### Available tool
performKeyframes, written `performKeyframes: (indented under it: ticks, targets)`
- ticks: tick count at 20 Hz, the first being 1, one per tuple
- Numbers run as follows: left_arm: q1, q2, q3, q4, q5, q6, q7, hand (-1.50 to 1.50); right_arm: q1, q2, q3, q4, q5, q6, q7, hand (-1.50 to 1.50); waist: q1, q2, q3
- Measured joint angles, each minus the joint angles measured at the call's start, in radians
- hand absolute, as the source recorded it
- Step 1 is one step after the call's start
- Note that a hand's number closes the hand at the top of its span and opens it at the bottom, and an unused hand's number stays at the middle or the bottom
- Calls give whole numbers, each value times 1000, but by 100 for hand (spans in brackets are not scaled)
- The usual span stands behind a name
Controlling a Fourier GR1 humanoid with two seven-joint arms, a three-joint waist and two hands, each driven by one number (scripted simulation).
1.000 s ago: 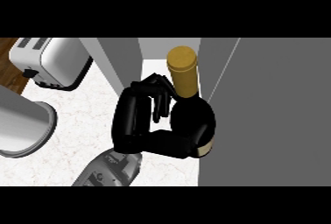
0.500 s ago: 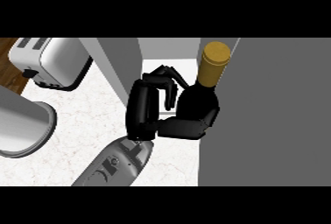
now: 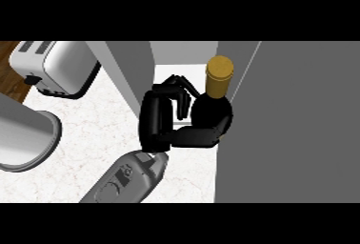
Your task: Pick up the wine, place it into the cabinet and close the cabinet
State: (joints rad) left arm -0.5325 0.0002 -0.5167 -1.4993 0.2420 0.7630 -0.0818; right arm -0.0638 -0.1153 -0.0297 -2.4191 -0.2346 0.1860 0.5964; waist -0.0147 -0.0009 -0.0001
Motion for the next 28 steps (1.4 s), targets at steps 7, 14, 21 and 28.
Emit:
performKeyframes:
  ticks: [7,14,21,28]
  targets:
    - [25,0,2,130,14,-24,-110,150,-1,-6,-30,6,-8,18,-19,-150,-1,1,0]
    - [18,0,3,239,22,-26,-212,150,-26,1,-18,8,-11,-1,1,-150,1,1,0]
    - [-1,1,63,321,63,-48,-288,150,-11,-10,-35,7,-16,15,-6,-150,1,1,0]
    - [-64,2,154,442,111,-117,-343,150,-4,10,-21,13,-18,11,-19,-150,1,1,0]
